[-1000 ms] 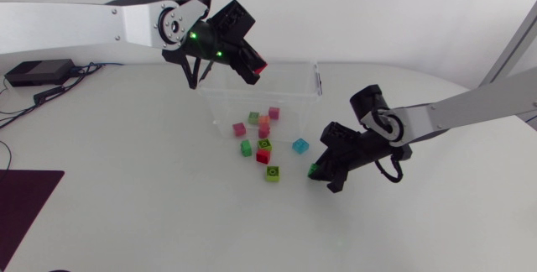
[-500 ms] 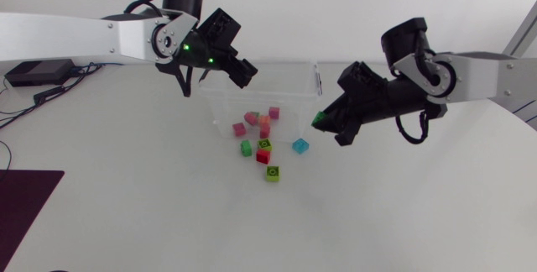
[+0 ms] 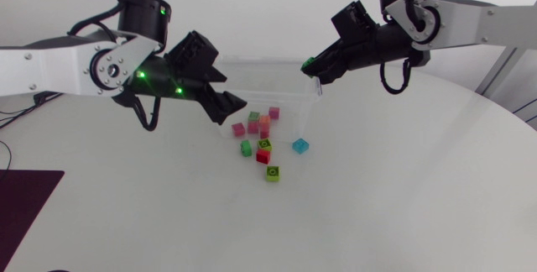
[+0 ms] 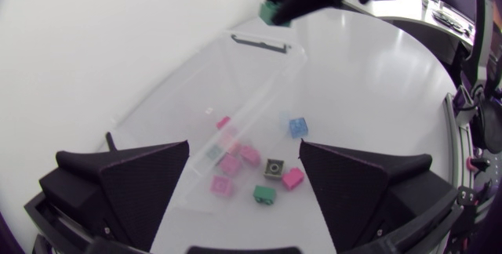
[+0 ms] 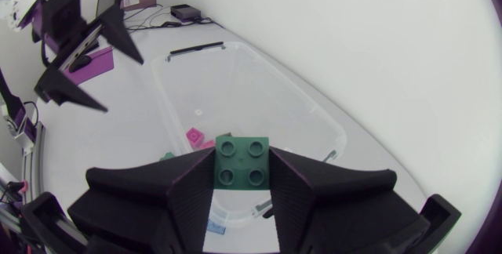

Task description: Pick up the duplo bricks and place them in the container

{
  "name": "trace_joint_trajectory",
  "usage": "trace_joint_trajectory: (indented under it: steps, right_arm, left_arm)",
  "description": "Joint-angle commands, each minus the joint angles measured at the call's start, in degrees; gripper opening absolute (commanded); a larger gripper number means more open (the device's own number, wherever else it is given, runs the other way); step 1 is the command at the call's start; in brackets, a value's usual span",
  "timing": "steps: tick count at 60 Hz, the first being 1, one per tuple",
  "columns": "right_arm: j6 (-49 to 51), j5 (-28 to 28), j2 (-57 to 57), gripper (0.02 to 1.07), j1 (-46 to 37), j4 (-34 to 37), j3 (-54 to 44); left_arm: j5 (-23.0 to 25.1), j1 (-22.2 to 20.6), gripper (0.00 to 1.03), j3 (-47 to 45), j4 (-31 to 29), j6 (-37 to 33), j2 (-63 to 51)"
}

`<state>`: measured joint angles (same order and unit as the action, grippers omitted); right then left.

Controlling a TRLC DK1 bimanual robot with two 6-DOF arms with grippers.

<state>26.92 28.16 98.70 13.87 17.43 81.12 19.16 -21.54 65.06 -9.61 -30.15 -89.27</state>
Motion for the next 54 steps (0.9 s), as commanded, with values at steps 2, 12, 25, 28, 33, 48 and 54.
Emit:
trace_joint_trajectory:
  steps: [2,12,25,28,33,48,54]
  right_arm:
    - [-2.2,-1.4,5.0,0.28,1.2,-0.9,4.7]
    - [-3.3,-3.2,11.9,0.28,2.2,-0.8,11.8]
    - [-3.5,-6.9,22.9,0.69,2.7,1.7,23.5]
    - [-3.5,-7.1,24.0,0.93,2.7,2.5,25.1]
    - [-3.6,-7.0,22.9,0.99,2.1,2.5,23.9]
    - [-2.0,-3.6,8.3,1.00,0.0,-4.0,3.3]
    - [-1.6,-2.1,2.3,1.00,-0.7,-6.2,-5.3]
  left_arm:
    - [2.4,-0.4,0.99,-4.8,-1.6,-3.8,0.8]
    - [3.7,-1.9,0.99,-10.9,-0.1,-9.2,-0.8]
    - [4.3,-5.1,0.99,-12.8,0.4,-12.8,-4.2]
    - [4.4,-6.8,0.99,-12.8,0.1,-14.1,-4.9]
    - [4.4,-8.9,0.99,-12.5,0.0,-16.3,-6.3]
    - [4.4,-11.3,0.97,-3.1,-8.5,-21.8,-14.3]
    - [4.7,-11.5,0.96,0.4,-11.8,-22.8,-16.8]
